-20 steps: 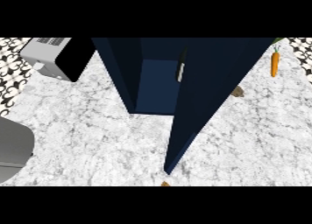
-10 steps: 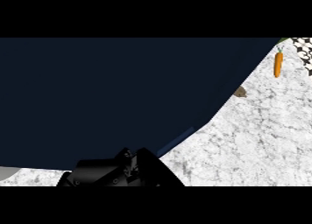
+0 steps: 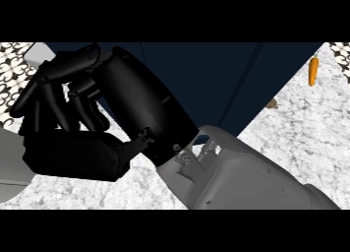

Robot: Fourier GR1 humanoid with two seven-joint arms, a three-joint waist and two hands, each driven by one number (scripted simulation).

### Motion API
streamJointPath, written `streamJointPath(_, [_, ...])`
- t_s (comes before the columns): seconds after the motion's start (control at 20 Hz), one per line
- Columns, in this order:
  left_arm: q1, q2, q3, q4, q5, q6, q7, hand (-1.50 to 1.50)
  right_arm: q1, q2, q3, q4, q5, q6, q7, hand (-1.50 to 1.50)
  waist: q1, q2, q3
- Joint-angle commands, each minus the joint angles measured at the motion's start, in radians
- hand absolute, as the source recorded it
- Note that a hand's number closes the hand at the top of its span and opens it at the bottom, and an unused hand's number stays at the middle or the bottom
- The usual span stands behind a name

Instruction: Pick up the wine, place it into the cabinet and close the cabinet

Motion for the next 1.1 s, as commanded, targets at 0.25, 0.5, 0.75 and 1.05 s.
streamJointPath(0.25, [0.007, -0.015, 0.077, 0.046, -0.007, -0.042, -0.018, -1.5, -0.11, 0.004, -0.068, 0.257, -0.313, 0.422, 0.035, 1.5, 0.014, 0.009, -0.001])
streamJointPath(0.5, [0.021, -0.013, 0.115, 0.033, 0.006, -0.065, 0.0, -1.5, -0.128, 0.004, -0.008, 0.389, -0.431, 0.635, 0.083, 1.5, 0.021, 0.006, -0.001])
streamJointPath(0.75, [0.075, -0.004, 0.173, 0.073, 0.029, -0.136, 0.019, -1.5, -0.137, 0.004, -0.033, 0.542, -0.502, 0.739, 0.053, 1.5, 0.005, 0.0, 0.0])
streamJointPath(1.05, [0.044, -0.061, 0.192, 0.092, 0.0, -0.138, 0.051, -1.5, -0.203, 0.004, -0.109, 0.706, -0.574, 0.844, -0.017, 1.5, -0.004, 0.005, -0.001])
